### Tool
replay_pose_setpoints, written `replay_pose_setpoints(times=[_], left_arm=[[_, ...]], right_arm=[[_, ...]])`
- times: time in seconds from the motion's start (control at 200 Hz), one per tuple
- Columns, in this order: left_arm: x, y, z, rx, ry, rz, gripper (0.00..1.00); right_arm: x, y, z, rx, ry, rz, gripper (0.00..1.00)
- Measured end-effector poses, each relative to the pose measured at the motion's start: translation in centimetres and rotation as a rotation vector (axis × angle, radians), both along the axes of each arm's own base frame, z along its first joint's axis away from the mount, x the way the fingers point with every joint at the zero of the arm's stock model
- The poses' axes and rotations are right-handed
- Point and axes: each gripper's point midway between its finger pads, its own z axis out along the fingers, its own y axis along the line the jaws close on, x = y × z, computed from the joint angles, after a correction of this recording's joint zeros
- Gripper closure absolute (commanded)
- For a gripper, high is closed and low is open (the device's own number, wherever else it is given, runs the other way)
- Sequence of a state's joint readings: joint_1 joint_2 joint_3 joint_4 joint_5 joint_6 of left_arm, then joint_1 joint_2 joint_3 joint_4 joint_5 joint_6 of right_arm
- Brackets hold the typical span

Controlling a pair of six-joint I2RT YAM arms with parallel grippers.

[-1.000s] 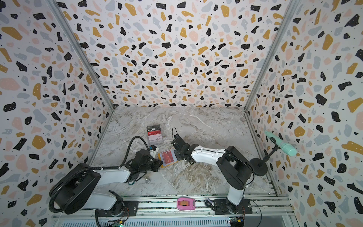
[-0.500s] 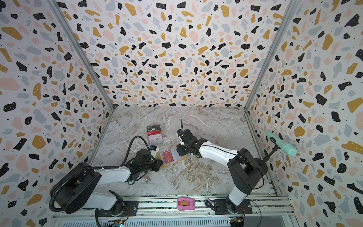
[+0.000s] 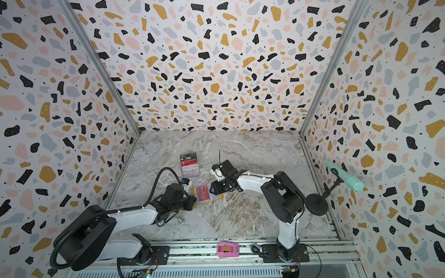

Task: Take the credit cards out of the card holder

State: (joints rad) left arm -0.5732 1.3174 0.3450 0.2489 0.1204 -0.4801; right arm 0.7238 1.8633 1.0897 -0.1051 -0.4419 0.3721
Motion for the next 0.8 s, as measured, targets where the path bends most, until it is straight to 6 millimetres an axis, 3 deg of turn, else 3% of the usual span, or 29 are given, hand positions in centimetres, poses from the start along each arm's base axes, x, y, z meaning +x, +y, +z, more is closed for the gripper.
replay_pose_setpoints(times=[0.305,0.591,0.801], left_arm=[[-0.1,0.4,0.6,0.014,-0.014,0.007,1.00],[1.5,-0.1,2.2,0.020,-0.052,0.013,1.00],[1.6,0.5,1.0,0.060,-0.017,0.032,1.00]], right_arm=[[-0.1,1.0,0.7,0.060,0.009,0.017,0.58],[-0.1,1.6,0.5,0.092,0.039,0.012,0.58],[-0.3,1.9,0.5,0.113,0.054,0.018,0.59]])
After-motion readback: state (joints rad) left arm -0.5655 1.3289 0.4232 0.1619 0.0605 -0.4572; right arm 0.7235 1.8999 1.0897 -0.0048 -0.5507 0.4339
